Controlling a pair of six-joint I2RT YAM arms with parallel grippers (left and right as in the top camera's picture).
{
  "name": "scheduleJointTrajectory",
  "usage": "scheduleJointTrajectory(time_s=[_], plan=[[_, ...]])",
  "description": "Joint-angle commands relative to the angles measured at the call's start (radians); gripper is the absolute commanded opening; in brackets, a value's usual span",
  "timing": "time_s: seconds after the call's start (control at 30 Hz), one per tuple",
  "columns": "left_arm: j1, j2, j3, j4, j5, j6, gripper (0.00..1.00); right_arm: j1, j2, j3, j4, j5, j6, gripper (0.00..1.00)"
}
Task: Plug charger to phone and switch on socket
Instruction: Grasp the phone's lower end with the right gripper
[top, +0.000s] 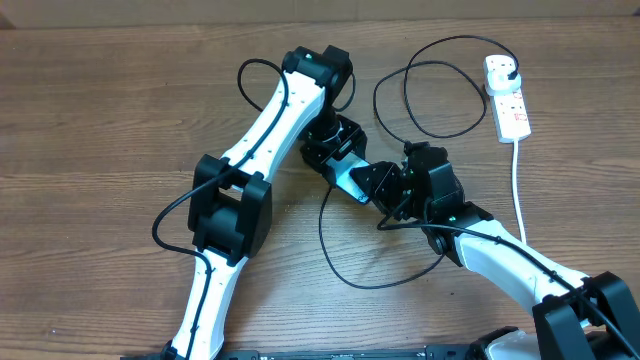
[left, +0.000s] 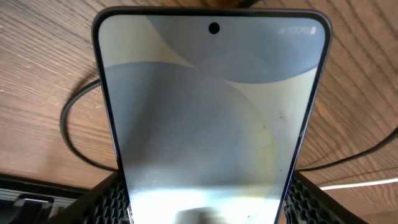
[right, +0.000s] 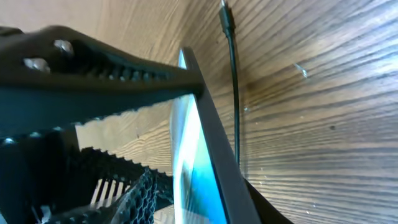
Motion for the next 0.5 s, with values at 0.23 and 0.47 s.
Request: scheduleJointTrajectory(time_s=[0.23,0.47], plan=[[-0.008,-0.003,0.027,0.012,0.013,-0.033,0.04,0.005,0.002,0.023,0.003,0.005,0.023,0.29],[-0.008,-0.003,0.027,0.012,0.013,-0.033,0.04,0.005,0.002,0.023,0.007,0.006,0.023,0.24]])
